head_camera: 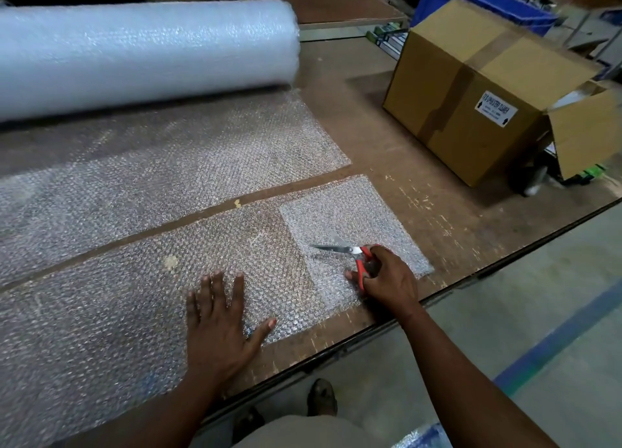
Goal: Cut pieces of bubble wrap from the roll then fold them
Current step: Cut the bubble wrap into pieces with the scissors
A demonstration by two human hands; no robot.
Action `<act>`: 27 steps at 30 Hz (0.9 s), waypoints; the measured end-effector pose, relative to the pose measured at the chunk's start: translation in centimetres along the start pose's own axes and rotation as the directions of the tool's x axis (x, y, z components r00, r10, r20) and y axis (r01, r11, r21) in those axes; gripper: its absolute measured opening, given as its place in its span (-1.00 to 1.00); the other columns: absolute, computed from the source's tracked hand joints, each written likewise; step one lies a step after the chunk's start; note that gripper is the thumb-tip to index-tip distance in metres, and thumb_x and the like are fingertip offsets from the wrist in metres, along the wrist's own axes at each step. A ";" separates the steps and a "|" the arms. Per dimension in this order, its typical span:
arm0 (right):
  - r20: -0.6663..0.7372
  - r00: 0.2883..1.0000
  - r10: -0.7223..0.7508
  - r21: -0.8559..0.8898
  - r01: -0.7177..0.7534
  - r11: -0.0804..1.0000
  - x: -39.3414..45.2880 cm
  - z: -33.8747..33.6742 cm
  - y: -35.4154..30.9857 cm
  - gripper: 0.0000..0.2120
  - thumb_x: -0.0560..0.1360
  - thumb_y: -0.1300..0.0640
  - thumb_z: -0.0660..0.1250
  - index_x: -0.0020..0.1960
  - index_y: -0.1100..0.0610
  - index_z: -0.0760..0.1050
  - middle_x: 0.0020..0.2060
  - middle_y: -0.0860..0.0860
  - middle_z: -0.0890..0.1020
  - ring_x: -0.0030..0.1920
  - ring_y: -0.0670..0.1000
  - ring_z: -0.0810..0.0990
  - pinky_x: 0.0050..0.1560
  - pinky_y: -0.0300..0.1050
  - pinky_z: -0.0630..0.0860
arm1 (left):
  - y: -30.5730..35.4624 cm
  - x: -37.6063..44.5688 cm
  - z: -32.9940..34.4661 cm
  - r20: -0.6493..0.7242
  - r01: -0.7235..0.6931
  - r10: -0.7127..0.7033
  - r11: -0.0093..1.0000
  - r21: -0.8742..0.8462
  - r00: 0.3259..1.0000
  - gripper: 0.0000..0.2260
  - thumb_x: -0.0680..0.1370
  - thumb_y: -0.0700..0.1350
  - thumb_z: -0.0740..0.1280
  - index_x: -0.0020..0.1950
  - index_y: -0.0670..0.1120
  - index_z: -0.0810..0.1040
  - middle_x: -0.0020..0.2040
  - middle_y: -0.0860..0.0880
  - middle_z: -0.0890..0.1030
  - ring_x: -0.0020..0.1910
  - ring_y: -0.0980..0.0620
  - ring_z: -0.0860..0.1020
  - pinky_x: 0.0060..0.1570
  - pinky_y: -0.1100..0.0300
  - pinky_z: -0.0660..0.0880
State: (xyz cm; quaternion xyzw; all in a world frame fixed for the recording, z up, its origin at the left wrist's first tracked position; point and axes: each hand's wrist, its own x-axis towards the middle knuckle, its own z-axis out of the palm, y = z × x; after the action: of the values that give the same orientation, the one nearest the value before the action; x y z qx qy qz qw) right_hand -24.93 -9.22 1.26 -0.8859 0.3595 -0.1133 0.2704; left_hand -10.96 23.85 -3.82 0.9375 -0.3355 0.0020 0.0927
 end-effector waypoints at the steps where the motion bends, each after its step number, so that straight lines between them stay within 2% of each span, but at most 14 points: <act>1: 0.005 1.000 0.007 0.001 -0.007 1.000 0.0 0.0 -0.1 -0.46 0.29 -0.42 0.57 0.13 -0.19 0.52 -0.14 -0.23 0.64 -0.11 -0.13 0.62 -0.13 -0.05 0.57 | 0.1 -0.1 -0.1 -0.004 0.000 0.000 1.000 -0.009 1.000 -0.07 0.59 0.55 0.00 0.78 0.01 -0.08 0.75 -0.25 -0.10 0.73 -0.25 -0.19 0.65 -0.36 -0.10; 3: -0.010 0.999 0.031 0.016 -0.031 0.999 -0.2 -0.5 -0.7 -0.42 0.29 -0.43 0.58 0.18 -0.21 0.54 -0.11 -0.23 0.66 -0.10 -0.11 0.65 -0.08 -0.03 0.61 | 0.3 -0.1 -0.4 -0.038 -0.023 0.022 0.999 -0.040 0.999 -0.07 0.59 0.53 0.04 0.77 -0.03 -0.04 0.75 -0.26 -0.07 0.73 -0.27 -0.17 0.65 -0.36 -0.08; 5: -0.044 0.998 0.052 0.035 -0.051 0.998 -0.8 -1.7 -1.8 -0.42 0.30 -0.42 0.59 0.21 -0.22 0.58 -0.07 -0.28 0.66 -0.09 -0.14 0.63 -0.07 -0.09 0.59 | 0.7 0.0 -0.8 -0.092 -0.089 0.082 0.993 -0.072 0.992 -0.09 0.59 0.46 0.14 0.76 -0.08 0.06 0.75 -0.25 -0.02 0.73 -0.29 -0.13 0.65 -0.35 -0.09; 7: -0.036 0.994 0.102 0.034 -0.101 0.994 -2.0 -3.1 -3.0 -0.48 0.31 -0.46 0.57 0.10 -0.15 0.65 -0.16 -0.27 0.65 -0.16 -0.15 0.60 -0.15 -0.14 0.50 | 1.2 0.2 -1.1 -0.154 -0.171 0.157 0.982 -0.079 0.975 -0.18 0.58 0.38 0.25 0.72 -0.07 0.26 0.74 -0.21 0.13 0.73 -0.28 -0.01 0.62 -0.37 0.00; 9: 0.116 0.978 0.172 0.216 -0.194 0.957 -4.1 -4.6 -4.9 -0.42 0.30 -0.47 0.57 -0.18 0.07 0.66 -0.37 -0.08 0.66 -0.34 -0.08 0.56 -0.26 -0.06 0.44 | 1.8 0.2 -1.5 -0.201 -0.239 0.219 0.968 -0.081 0.955 -0.37 0.58 0.28 0.33 0.58 0.00 0.50 0.67 -0.12 0.34 0.70 -0.23 0.16 0.52 -0.34 0.15; 11: 0.363 0.905 0.220 0.470 -0.382 0.796 -6.9 -6.0 -6.2 -0.39 0.29 -0.34 0.62 -0.31 0.24 0.63 -0.39 0.23 0.67 -0.39 0.07 0.61 -0.31 -0.03 0.47 | 2.5 0.4 -1.8 -0.245 -0.291 0.257 0.950 -0.116 0.935 -0.59 0.57 0.18 0.41 0.38 0.08 0.65 0.52 0.00 0.53 0.60 -0.19 0.34 0.41 -0.29 0.23; 12: 0.482 0.847 0.224 0.497 -0.475 0.726 -8.4 -6.5 -6.7 -0.45 0.29 -0.29 0.64 -0.32 0.22 0.64 -0.37 0.30 0.67 -0.38 0.15 0.64 -0.31 -0.06 0.50 | 2.8 0.5 -1.8 -0.255 -0.312 0.268 0.938 -0.150 0.929 -0.67 0.57 0.15 0.41 0.30 0.10 0.69 0.42 0.05 0.60 0.53 -0.18 0.40 0.37 -0.29 0.28; 14: 0.653 0.730 0.200 0.428 -0.574 0.698 -11.2 -6.6 -6.3 -0.49 0.31 -0.31 0.65 -0.31 0.14 0.64 -0.33 0.32 0.67 -0.32 0.23 0.70 -0.30 -0.09 0.55 | 3.5 0.4 -1.8 -0.253 -0.359 0.302 0.906 -0.225 0.919 -0.76 0.59 0.13 0.42 0.21 0.12 0.72 0.25 0.12 0.66 0.39 -0.15 0.49 0.26 -0.34 0.38; 17: 0.762 0.611 0.214 0.355 -0.672 0.650 -14.5 -5.3 -4.5 -0.42 0.30 -0.38 0.55 -0.27 0.17 0.59 -0.32 0.31 0.67 -0.32 0.20 0.72 -0.32 -0.12 0.58 | 4.8 0.2 -1.5 -0.231 -0.404 0.352 0.884 -0.237 0.907 -0.84 0.58 0.14 0.46 0.11 0.16 0.74 0.18 0.17 0.65 0.30 -0.10 0.52 0.21 -0.26 0.33; 21: 0.779 0.585 0.226 0.373 -0.722 0.583 -16.6 -3.9 -3.1 -0.45 0.31 -0.33 0.59 -0.37 0.15 0.57 -0.41 0.24 0.59 -0.53 0.05 0.55 -0.49 -0.25 0.41 | 6.6 0.1 -1.2 -0.194 -0.420 0.381 0.876 -0.237 0.904 -0.85 0.55 0.19 0.48 0.04 0.18 0.75 0.18 0.16 0.64 0.26 -0.08 0.53 0.17 -0.19 0.28; 24: 0.800 0.567 0.198 0.325 -0.685 0.652 -16.7 -3.6 -2.5 -0.55 0.34 -0.17 0.65 -0.44 0.14 0.59 -0.48 0.17 0.57 -0.60 -0.02 0.46 -0.52 -0.26 0.36 | 7.4 0.3 -1.0 -0.161 -0.390 0.357 0.878 -0.278 0.920 -0.86 0.55 0.19 0.48 0.01 0.18 0.75 0.10 0.19 0.62 0.20 -0.04 0.51 0.15 -0.23 0.32; 27: 0.814 0.552 0.184 0.302 -0.671 0.678 -16.5 -3.8 -2.3 -0.53 0.33 -0.21 0.67 -0.41 0.13 0.60 -0.47 0.17 0.57 -0.58 -0.02 0.47 -0.51 -0.25 0.38 | 8.2 0.4 -0.9 -0.137 -0.374 0.349 0.890 -0.262 0.927 -0.87 0.54 0.18 0.50 -0.01 0.17 0.74 0.02 0.19 0.61 0.14 -0.03 0.50 0.13 -0.19 0.30</act>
State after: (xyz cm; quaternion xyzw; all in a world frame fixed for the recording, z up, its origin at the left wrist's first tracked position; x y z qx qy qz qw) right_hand -36.94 2.19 5.59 -0.6002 0.3840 0.2173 0.6671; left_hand -15.74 17.54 -1.47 0.8345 -0.4965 0.0118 0.2385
